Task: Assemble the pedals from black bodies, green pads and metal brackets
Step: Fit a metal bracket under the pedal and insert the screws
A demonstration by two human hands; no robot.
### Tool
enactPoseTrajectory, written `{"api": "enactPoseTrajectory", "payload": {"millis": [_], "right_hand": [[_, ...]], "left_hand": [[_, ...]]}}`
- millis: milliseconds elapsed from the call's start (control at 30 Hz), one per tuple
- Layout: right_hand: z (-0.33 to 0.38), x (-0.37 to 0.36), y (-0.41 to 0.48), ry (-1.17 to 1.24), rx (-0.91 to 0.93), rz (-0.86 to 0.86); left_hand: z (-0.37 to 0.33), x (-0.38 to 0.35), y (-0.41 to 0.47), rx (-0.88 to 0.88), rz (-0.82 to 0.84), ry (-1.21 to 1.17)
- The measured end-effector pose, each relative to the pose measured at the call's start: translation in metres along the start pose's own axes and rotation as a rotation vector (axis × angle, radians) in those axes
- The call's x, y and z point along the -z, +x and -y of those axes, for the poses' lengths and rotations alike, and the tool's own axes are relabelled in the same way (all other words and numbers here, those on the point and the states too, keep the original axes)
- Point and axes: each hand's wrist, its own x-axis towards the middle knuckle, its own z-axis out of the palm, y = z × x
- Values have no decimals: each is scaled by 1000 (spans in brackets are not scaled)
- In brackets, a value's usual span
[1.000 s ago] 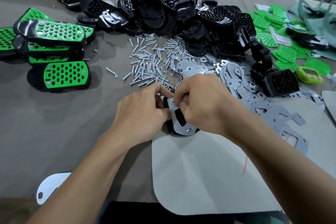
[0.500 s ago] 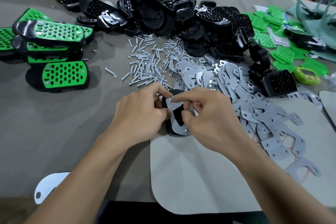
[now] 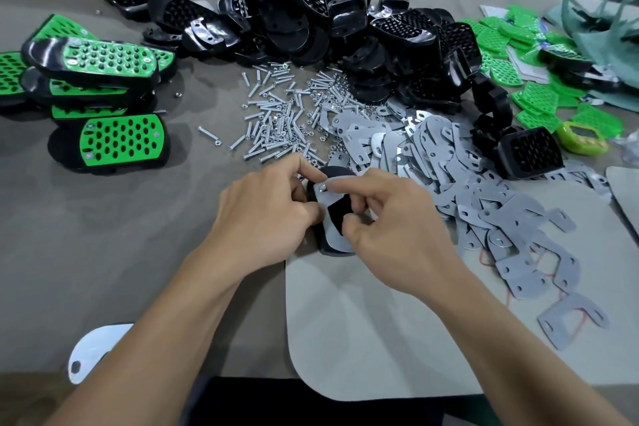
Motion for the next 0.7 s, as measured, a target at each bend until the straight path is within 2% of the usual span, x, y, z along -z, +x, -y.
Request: {"api": "enactPoseTrajectory", "payload": {"millis": [133,267,467,567,700], "right_hand": [[1,4,0,23,33,-62],[-2,1,-1,40,-6,-11],[-2,0,5,22,-22,-135],[7,-2,18,-137,-2,-140],[29,-3,35,-534,32,39]], "left_hand": [[2,0,0,0,-1,17],[1,0,0,-4,-4,4],[1,0,1,3,2,8],[-1,2,1,10,15,-8],[-3,3,1,35,25,-36]]}}
